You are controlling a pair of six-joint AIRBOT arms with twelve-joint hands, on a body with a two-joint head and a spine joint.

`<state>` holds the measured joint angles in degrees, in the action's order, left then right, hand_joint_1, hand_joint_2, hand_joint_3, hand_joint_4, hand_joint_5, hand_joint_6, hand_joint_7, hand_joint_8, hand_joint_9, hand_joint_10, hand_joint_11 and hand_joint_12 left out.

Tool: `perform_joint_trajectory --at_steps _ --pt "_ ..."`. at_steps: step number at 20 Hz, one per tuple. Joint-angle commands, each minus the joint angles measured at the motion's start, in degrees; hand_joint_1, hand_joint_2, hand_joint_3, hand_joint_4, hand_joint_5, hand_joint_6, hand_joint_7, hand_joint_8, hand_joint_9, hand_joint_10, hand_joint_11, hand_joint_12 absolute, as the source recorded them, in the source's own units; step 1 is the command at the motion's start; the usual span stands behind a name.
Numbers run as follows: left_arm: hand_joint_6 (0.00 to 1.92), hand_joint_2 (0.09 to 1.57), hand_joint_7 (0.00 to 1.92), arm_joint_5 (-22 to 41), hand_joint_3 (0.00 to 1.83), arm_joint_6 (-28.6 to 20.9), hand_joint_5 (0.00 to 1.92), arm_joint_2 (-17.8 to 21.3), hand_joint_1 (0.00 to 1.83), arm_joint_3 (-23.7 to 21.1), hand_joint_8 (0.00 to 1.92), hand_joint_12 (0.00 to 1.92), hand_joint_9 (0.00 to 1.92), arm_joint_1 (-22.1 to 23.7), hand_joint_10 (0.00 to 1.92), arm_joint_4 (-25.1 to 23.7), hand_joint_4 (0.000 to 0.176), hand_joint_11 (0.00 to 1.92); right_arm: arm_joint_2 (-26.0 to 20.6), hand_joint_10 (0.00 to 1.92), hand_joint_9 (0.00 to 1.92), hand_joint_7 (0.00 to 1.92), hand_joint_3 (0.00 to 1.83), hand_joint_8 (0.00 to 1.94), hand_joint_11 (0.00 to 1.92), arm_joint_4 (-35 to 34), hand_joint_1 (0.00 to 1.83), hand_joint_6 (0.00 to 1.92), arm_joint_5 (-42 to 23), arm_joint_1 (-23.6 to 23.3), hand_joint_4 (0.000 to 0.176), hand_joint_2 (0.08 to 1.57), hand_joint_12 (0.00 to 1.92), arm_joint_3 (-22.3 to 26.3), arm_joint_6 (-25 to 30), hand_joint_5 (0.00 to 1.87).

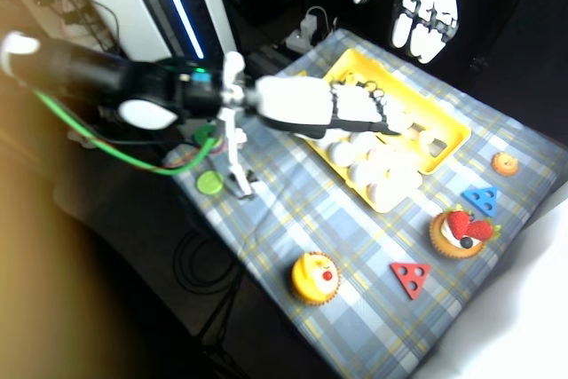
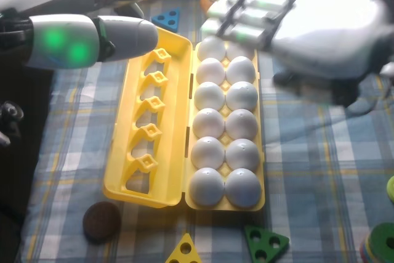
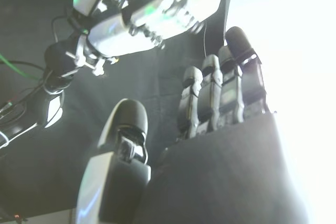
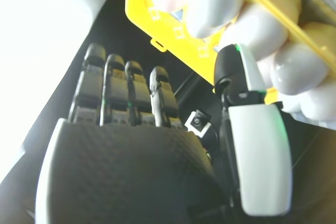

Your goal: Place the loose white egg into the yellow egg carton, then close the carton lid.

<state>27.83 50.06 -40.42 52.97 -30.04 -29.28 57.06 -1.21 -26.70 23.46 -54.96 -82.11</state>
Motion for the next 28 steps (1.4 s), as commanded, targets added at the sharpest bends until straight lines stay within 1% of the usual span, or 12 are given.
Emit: perform_joint_trajectory --at_steps 1,2,3,4,5,7,10,13,14,17,20,28 --pt "0.01 1.46 0.16 5.75 0.00 -0.32 0.23 0.26 0.20 0.14 0.00 1.06 0.00 0.28 0.44 2.14 0.045 0.00 -1.53 0.00 0.00 0.00 0.01 0.00 0.00 0.12 0.88 0.00 -8.58 -0.72 0.000 1.30 0.00 0.83 0.01 0.00" --pt "0.00 1.46 0.16 5.98 0.00 -0.32 0.21 0.37 0.17 0.13 0.00 1.11 0.00 0.08 0.45 2.53 0.048 0.00 -3.45 0.00 0.00 0.00 0.03 0.00 0.00 0.12 0.75 0.00 -9.51 -0.32 0.013 1.34 0.00 1.96 0.01 0.00" --pt "0.00 1.46 0.16 6.22 0.00 -0.32 0.21 0.47 0.19 0.13 0.00 1.18 0.01 -0.17 0.46 3.06 0.040 0.00 -4.87 0.00 0.00 0.00 0.02 0.00 0.00 0.12 0.61 0.00 -10.21 0.19 0.071 1.32 0.00 2.80 0.01 0.00" --pt "0.00 1.46 0.15 6.77 0.00 -0.32 0.20 0.63 0.20 0.13 0.00 1.19 0.01 -0.59 0.46 4.00 0.045 0.00 -6.28 0.00 0.00 0.00 0.04 0.00 0.00 0.12 0.41 0.00 -10.96 0.96 0.153 1.27 0.59 3.64 0.01 0.00" --pt "0.00 1.47 0.16 7.28 0.00 -0.32 0.18 0.87 0.24 0.14 0.00 1.32 0.02 -1.10 0.48 5.06 0.028 0.00 -7.71 0.00 0.00 0.00 0.01 0.00 0.00 0.12 0.23 0.00 -11.74 1.71 0.100 1.22 0.36 4.51 0.01 0.00" --pt "0.00 1.50 0.18 8.85 0.01 -0.62 0.13 1.68 0.18 0.18 0.01 1.49 0.08 -2.78 0.51 7.64 0.007 0.00 -10.97 0.00 0.00 0.00 0.00 0.00 0.00 0.03 0.15 0.00 -14.55 4.72 0.064 1.17 0.29 6.74 0.00 0.00" --pt "0.01 1.48 0.14 9.97 0.00 -8.04 0.04 2.09 0.15 2.35 0.01 1.35 0.05 -4.47 0.47 8.24 0.041 0.00 -16.29 0.00 0.00 0.00 0.00 0.00 0.00 -1.16 0.16 0.00 -20.40 10.88 0.137 1.28 0.42 10.64 -0.05 0.00" --pt "0.00 1.43 0.15 10.46 0.00 -15.66 0.03 1.73 0.24 4.78 0.01 1.64 0.01 -6.67 0.79 7.58 0.030 0.00 -19.69 0.00 0.00 0.00 0.00 0.00 0.00 -1.53 0.23 0.00 -24.12 14.53 0.120 1.32 0.40 13.49 -0.62 0.00" --pt "0.00 1.44 0.14 9.97 0.00 -18.72 0.01 0.77 0.15 6.22 0.01 1.71 0.00 -8.27 0.83 7.59 0.020 0.00 -21.32 0.00 0.00 0.00 0.01 0.00 0.00 -1.58 0.25 0.00 -26.24 16.38 0.050 1.35 0.11 14.78 -0.66 0.00" --pt "0.02 1.42 0.16 9.11 0.00 -23.38 0.04 -1.10 0.04 8.24 0.01 1.81 0.02 -11.51 0.96 7.38 0.007 0.02 -22.57 0.00 0.00 0.00 0.00 0.00 0.00 -2.03 0.20 0.00 -28.58 17.97 0.012 1.33 0.00 15.73 -0.66 0.00" --pt "0.00 1.43 0.07 8.91 0.00 -27.44 0.00 -3.72 0.01 10.46 0.00 1.72 0.01 -15.95 0.82 8.20 0.000 0.00 -22.73 0.00 0.00 0.00 0.00 0.00 0.00 -2.58 0.31 0.00 -28.80 18.13 0.046 1.34 0.19 15.68 -0.66 0.00" --pt "0.00 1.46 0.00 12.20 0.00 -29.22 0.00 -6.63 0.00 11.53 0.00 1.42 0.04 -24.93 0.32 13.35 0.000 0.00 -22.54 0.01 0.04 0.00 0.00 0.00 0.00 -2.65 0.36 0.00 -28.85 18.13 0.051 1.31 0.77 15.68 -0.66 0.00"
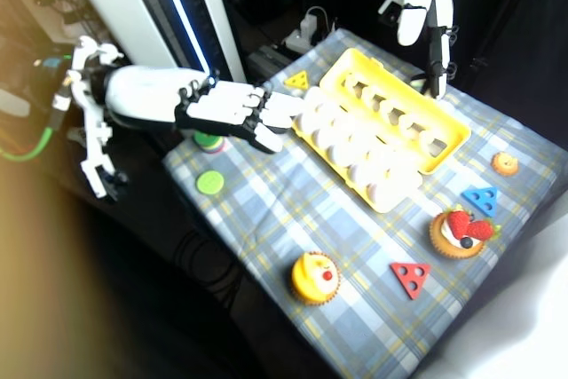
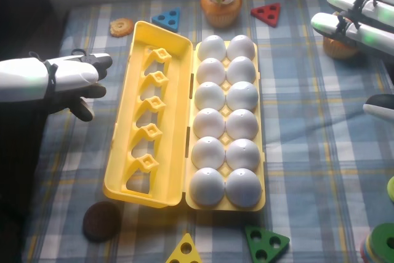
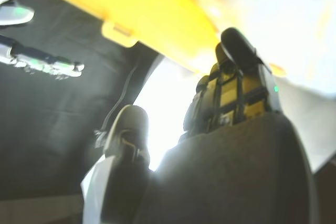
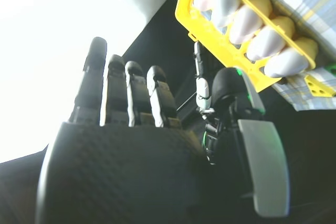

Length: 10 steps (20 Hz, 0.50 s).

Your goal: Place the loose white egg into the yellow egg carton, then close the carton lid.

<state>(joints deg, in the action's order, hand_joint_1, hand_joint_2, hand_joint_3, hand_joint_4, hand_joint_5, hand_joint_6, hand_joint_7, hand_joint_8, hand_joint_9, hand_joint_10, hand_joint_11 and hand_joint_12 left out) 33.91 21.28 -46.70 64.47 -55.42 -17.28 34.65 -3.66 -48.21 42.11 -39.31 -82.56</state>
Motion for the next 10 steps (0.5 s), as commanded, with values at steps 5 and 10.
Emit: perform_joint_trajectory --at_steps 5,10 --pt "0.00 1.36 0.00 9.73 0.00 -2.49 0.00 -2.03 0.00 0.07 0.00 1.30 0.29 -1.28 0.22 1.64 0.000 0.13 -0.06 0.00 0.01 0.00 0.01 0.00 0.00 -0.47 0.40 0.00 -7.39 -0.51 0.044 1.32 0.60 0.03 -0.20 0.00" --pt "0.00 1.33 0.00 14.52 0.00 -3.76 0.00 -2.42 0.00 -0.45 0.00 1.03 0.43 -1.77 0.09 1.68 0.005 0.33 -0.14 0.00 0.00 0.00 0.00 0.00 0.00 -0.70 0.41 0.00 -7.48 -0.51 0.070 1.32 0.37 0.07 -0.20 0.00"
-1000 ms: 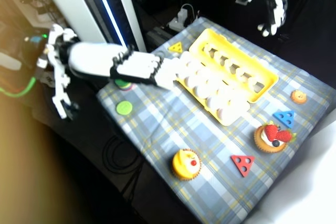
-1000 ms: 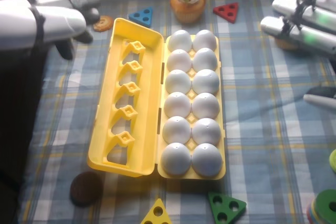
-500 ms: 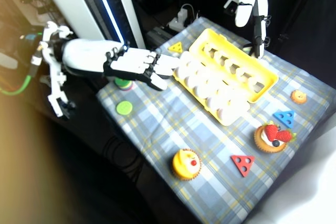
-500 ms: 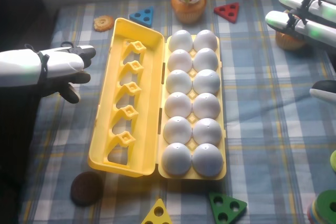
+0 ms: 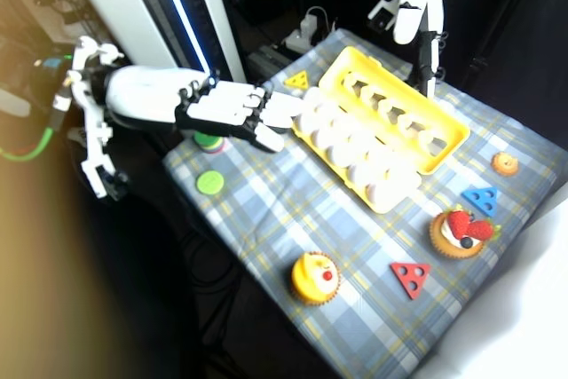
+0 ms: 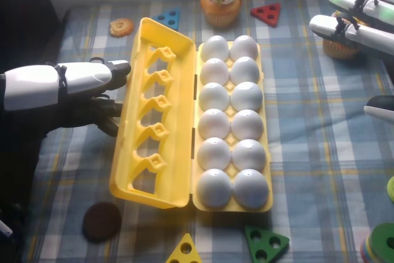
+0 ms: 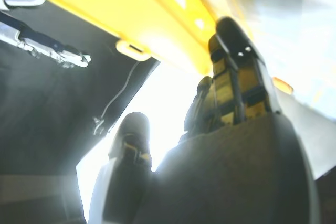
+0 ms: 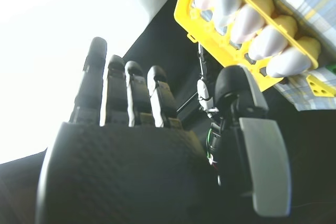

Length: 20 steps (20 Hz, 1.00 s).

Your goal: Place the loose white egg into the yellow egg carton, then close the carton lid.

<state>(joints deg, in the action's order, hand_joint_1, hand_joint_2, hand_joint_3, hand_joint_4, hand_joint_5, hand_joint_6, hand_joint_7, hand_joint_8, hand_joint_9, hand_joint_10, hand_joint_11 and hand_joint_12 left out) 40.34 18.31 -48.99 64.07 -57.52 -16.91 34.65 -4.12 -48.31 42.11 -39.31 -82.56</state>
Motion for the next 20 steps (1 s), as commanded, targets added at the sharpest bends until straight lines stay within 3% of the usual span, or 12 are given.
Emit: perform_joint_trajectory --at_steps 1,3,4,7,9,10,12,14,15,16,17,20 --pt "0.00 1.33 0.00 9.62 0.00 -0.67 0.00 0.32 0.00 -0.63 0.00 0.99 0.44 0.32 0.06 1.29 0.000 0.36 -0.13 0.00 0.00 0.00 0.00 0.00 0.00 -0.28 0.43 0.00 -7.37 -0.51 0.062 1.32 0.36 0.07 -0.20 0.00" --pt "0.00 1.35 0.00 12.36 0.00 0.46 0.00 1.37 0.00 -2.07 0.00 0.97 0.50 0.35 0.05 1.29 0.004 0.46 -0.12 0.00 0.00 0.00 0.00 0.00 0.00 -0.31 0.36 0.00 -7.37 -0.51 0.093 1.31 0.35 0.07 -0.20 0.00" --pt "0.00 1.37 0.00 13.66 0.00 1.59 0.00 1.95 0.00 -2.97 0.00 1.05 0.52 0.68 0.05 1.05 0.005 0.38 -0.08 0.00 0.00 0.00 0.00 0.00 0.00 -0.32 0.35 0.00 -7.37 -0.51 0.088 1.30 0.52 0.07 -0.20 0.00" --pt "0.00 1.32 0.00 14.14 0.00 2.20 0.00 1.91 0.00 -3.51 0.00 1.08 0.47 3.46 0.01 -2.12 0.021 0.33 -0.01 0.00 0.00 0.00 0.00 0.00 0.00 -0.39 0.38 0.00 -7.38 -0.52 0.078 1.32 0.27 0.06 -0.20 0.00" --pt "0.00 1.32 0.00 11.05 0.00 2.13 0.00 0.98 0.00 -3.16 0.00 1.19 0.46 8.12 0.01 -6.87 0.041 0.27 -0.19 0.00 0.00 0.00 0.00 0.00 0.00 -0.41 0.38 0.00 -7.46 -0.52 0.099 1.32 0.02 0.09 -0.20 0.00" --pt "0.00 1.33 0.00 9.32 0.01 1.51 0.00 0.19 0.00 -2.66 0.00 1.16 0.41 10.49 0.00 -9.40 0.089 0.19 -0.27 0.00 0.00 0.00 0.00 0.00 0.01 -0.46 0.40 0.00 -7.49 -0.52 0.100 1.32 0.01 0.09 -0.20 0.00" --pt "0.00 1.38 0.00 5.79 0.01 -2.61 0.00 -2.33 0.00 -0.65 0.00 1.51 0.40 15.36 0.00 -16.39 0.072 0.06 -0.31 0.00 0.00 0.00 0.00 0.00 0.00 -0.46 0.42 0.00 -7.53 -0.51 0.104 1.32 0.01 0.08 -0.20 0.00" --pt "0.00 1.36 0.01 1.92 0.00 -7.38 0.00 -5.30 0.00 1.59 0.00 1.58 0.31 19.75 0.00 -24.34 0.095 0.00 -0.32 0.00 0.00 0.00 0.00 0.00 0.00 -0.46 0.39 0.00 -7.58 -0.51 0.100 1.32 0.00 0.08 -0.20 0.00" --pt "0.00 1.36 0.02 0.77 0.00 -8.73 0.00 -6.19 0.00 2.15 0.01 1.62 0.31 20.92 0.00 -26.76 0.087 0.00 -0.32 0.00 0.00 0.00 0.00 0.00 0.00 -0.46 0.37 0.00 -7.58 -0.51 0.101 1.32 0.00 0.07 -0.20 0.00" --pt "0.00 1.40 0.01 -1.50 0.01 -12.40 0.00 -8.10 0.00 3.43 0.00 1.50 0.19 23.30 0.01 -32.35 0.030 0.00 -0.33 0.00 0.00 0.00 0.00 0.00 0.00 -0.46 0.39 0.00 -7.58 -0.51 0.083 1.32 0.00 0.07 -0.20 0.00" --pt "0.00 1.41 0.01 -2.71 0.01 -15.83 0.00 -9.46 0.00 4.44 0.00 1.43 0.19 24.78 0.01 -36.85 0.006 0.00 -0.33 0.00 0.00 0.00 0.00 0.00 0.01 -0.46 0.40 0.00 -7.58 -0.51 0.076 1.32 0.01 0.07 -0.20 0.00" --pt "0.00 1.45 0.00 -5.05 0.01 -24.02 0.02 -12.89 0.00 6.53 0.00 1.30 0.13 28.35 0.01 -49.21 0.000 0.00 -0.33 0.00 0.00 0.00 0.00 0.00 0.03 -0.46 0.39 0.00 -7.57 -0.50 0.090 1.32 0.01 0.04 -0.20 0.00"
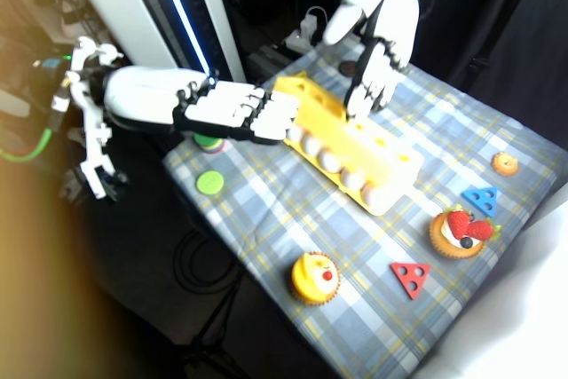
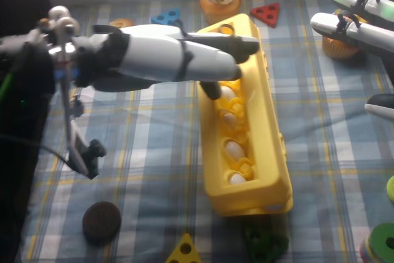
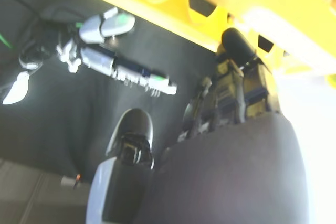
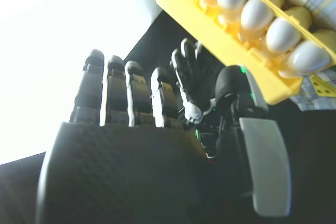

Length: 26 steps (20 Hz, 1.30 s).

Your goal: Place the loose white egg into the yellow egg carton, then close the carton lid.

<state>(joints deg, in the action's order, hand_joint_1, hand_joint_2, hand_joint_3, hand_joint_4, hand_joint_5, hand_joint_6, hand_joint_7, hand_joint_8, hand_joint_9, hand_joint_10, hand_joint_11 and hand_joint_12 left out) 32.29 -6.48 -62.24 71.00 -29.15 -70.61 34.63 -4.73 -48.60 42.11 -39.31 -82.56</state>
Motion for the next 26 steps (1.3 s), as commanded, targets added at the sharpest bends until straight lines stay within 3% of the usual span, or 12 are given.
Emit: perform_joint_trajectory --at_steps 1,4,5,12,13,15,16,20,22,24,25,26 --pt "0.00 1.44 0.00 2.35 0.00 -3.24 0.02 -1.02 0.00 0.38 0.00 1.42 0.14 1.44 0.01 -0.97 0.002 0.00 -0.31 0.00 0.00 0.00 0.00 0.00 0.01 0.13 0.42 0.00 -7.29 -0.50 0.071 1.33 0.22 0.04 -0.20 0.00" --pt "0.00 1.43 0.00 2.34 0.00 -8.39 0.00 -2.29 0.00 0.97 0.00 1.52 0.14 3.53 0.01 -8.59 0.052 0.00 -0.31 0.00 0.00 0.00 0.00 0.00 0.00 0.10 0.40 0.00 -7.28 -0.47 0.067 1.33 0.26 0.00 -0.20 0.00" --pt "0.00 1.45 0.00 2.29 0.00 -8.39 0.01 -1.98 0.00 0.73 0.00 1.56 0.13 3.84 0.01 -8.93 0.018 0.00 -0.31 0.00 0.00 0.00 0.00 0.00 0.00 0.09 0.41 0.00 -7.28 -0.45 0.074 1.34 0.10 -0.01 -0.20 0.00" --pt "0.01 1.47 0.01 1.88 0.00 -1.02 0.02 5.87 0.00 -5.39 0.00 0.95 0.09 8.51 0.01 -7.13 0.000 0.00 -0.82 0.00 0.00 0.00 0.00 0.00 0.00 0.07 0.39 0.00 -7.96 -0.18 0.057 1.34 0.00 0.37 -0.20 0.00" --pt "0.01 1.48 0.03 1.70 0.00 1.79 0.03 7.54 0.00 -6.61 0.00 0.99 0.10 8.74 0.01 -5.21 0.000 0.00 -1.13 0.00 0.00 0.00 0.00 0.00 0.00 0.07 0.41 0.00 -8.58 0.10 0.076 1.33 0.00 0.58 -0.20 0.00" --pt "0.02 1.49 0.14 0.97 0.00 12.96 0.10 12.34 0.01 -9.97 0.01 1.16 0.18 8.72 0.04 3.89 0.000 0.00 -1.85 0.00 0.00 0.00 0.00 0.00 0.00 -0.26 0.45 0.00 -10.86 1.34 0.080 1.32 0.00 1.20 -0.20 0.00" --pt "0.02 1.49 0.06 0.92 0.00 19.14 0.06 14.41 0.00 -11.22 0.02 0.68 0.04 8.50 0.05 10.22 0.002 0.00 -2.24 0.00 0.00 0.00 0.00 0.00 0.00 -0.69 0.45 0.00 -12.38 2.19 0.068 1.32 0.00 1.53 -0.20 0.00" --pt "0.03 1.48 0.11 7.29 0.00 42.97 0.14 19.68 0.08 -13.59 0.01 1.03 0.08 2.93 0.07 37.90 0.000 0.00 -3.34 0.00 0.00 0.00 0.00 0.00 0.00 -3.83 0.47 0.00 -19.09 6.06 0.065 1.33 0.00 2.31 -0.20 0.00" --pt "0.02 1.43 0.18 13.98 0.00 51.53 0.15 21.14 0.26 -14.51 0.02 1.18 0.19 -2.17 0.07 49.74 0.000 0.00 -3.39 0.05 0.04 0.00 0.01 0.00 0.00 -5.83 0.48 0.00 -23.46 8.47 0.067 1.28 0.50 2.54 -0.20 0.00" --pt "0.00 1.46 0.10 20.74 0.00 56.29 0.02 21.59 0.26 -15.05 0.01 0.33 0.08 -6.10 0.01 57.82 0.000 0.00 -3.40 0.06 0.03 0.00 0.01 0.00 0.00 -8.11 0.55 0.00 -28.53 11.02 0.045 1.31 0.65 2.74 -0.20 0.00" --pt "0.00 1.44 0.12 24.90 0.00 57.54 0.03 21.55 0.29 -15.18 0.01 0.49 0.12 -8.17 0.02 61.13 0.054 0.00 -3.40 0.06 0.03 0.00 0.01 0.00 0.00 -9.45 0.54 0.00 -31.88 12.42 0.038 1.30 0.68 2.90 -0.20 0.00" --pt "0.00 1.44 0.12 27.16 0.00 58.36 0.03 21.56 0.29 -15.36 0.01 0.49 0.12 -9.33 0.02 62.83 0.054 0.00 -3.40 0.06 0.03 0.00 0.01 0.00 0.00 -10.19 0.54 0.00 -33.85 13.17 0.038 1.30 0.68 2.96 -0.20 0.00"
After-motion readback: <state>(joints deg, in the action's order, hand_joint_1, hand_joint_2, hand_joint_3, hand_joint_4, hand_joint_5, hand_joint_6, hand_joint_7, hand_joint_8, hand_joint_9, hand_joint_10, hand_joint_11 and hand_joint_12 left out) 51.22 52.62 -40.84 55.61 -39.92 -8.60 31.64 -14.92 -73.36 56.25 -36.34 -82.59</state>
